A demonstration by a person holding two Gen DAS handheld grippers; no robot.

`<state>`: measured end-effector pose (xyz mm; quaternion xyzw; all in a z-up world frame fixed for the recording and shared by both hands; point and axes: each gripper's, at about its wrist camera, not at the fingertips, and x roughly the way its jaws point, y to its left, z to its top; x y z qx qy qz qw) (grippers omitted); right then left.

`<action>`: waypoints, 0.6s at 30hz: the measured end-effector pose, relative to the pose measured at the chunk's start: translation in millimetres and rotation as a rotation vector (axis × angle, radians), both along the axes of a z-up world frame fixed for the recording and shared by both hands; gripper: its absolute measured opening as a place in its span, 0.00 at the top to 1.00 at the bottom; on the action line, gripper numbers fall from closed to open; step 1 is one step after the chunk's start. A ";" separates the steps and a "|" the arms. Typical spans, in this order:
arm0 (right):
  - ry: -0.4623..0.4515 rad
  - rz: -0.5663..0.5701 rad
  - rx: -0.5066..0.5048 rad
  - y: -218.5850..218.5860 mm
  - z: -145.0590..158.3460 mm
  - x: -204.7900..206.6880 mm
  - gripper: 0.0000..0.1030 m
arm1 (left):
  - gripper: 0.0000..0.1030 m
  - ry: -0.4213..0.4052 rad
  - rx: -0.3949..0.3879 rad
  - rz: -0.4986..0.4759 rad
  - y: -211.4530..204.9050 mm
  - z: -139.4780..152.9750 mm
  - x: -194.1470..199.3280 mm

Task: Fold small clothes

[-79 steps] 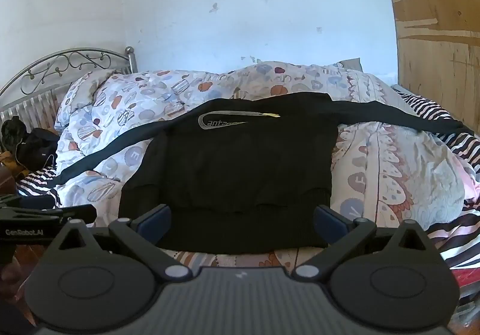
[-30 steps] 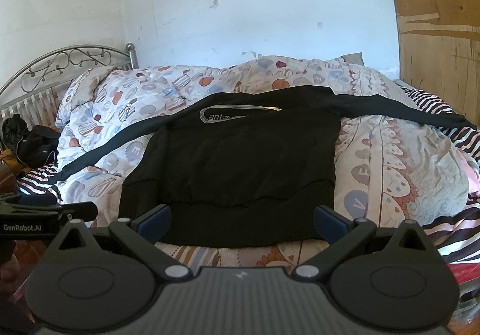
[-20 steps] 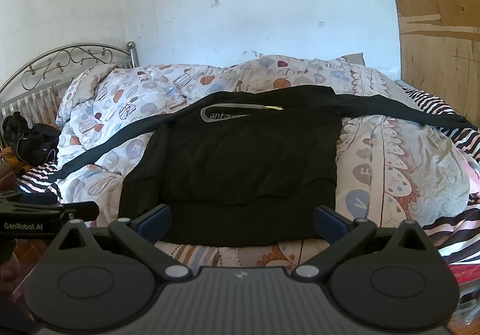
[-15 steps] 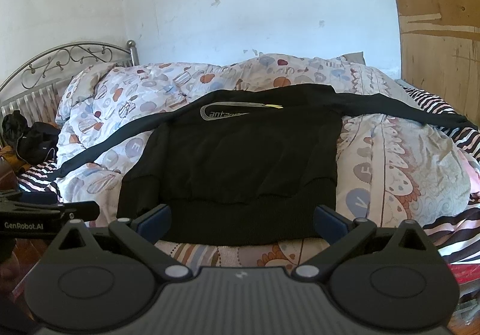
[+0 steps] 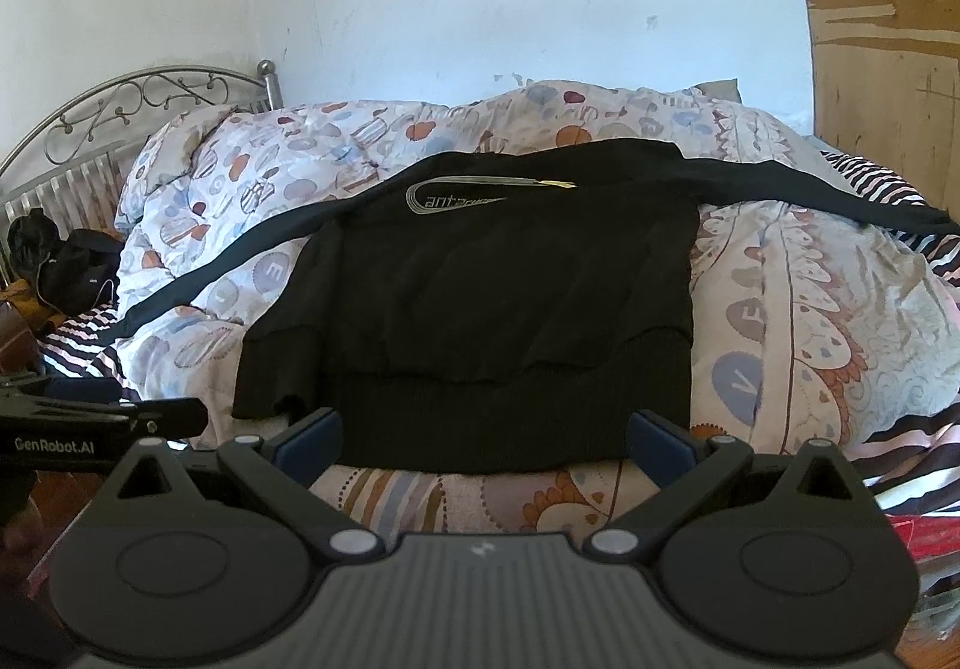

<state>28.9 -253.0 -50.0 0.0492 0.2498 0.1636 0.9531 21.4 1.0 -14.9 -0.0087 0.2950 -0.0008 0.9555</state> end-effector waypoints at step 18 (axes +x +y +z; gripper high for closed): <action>0.195 -0.157 0.020 -21.7 15.9 79.1 0.00 | 0.01 0.038 0.003 0.006 4.3 13.2 78.1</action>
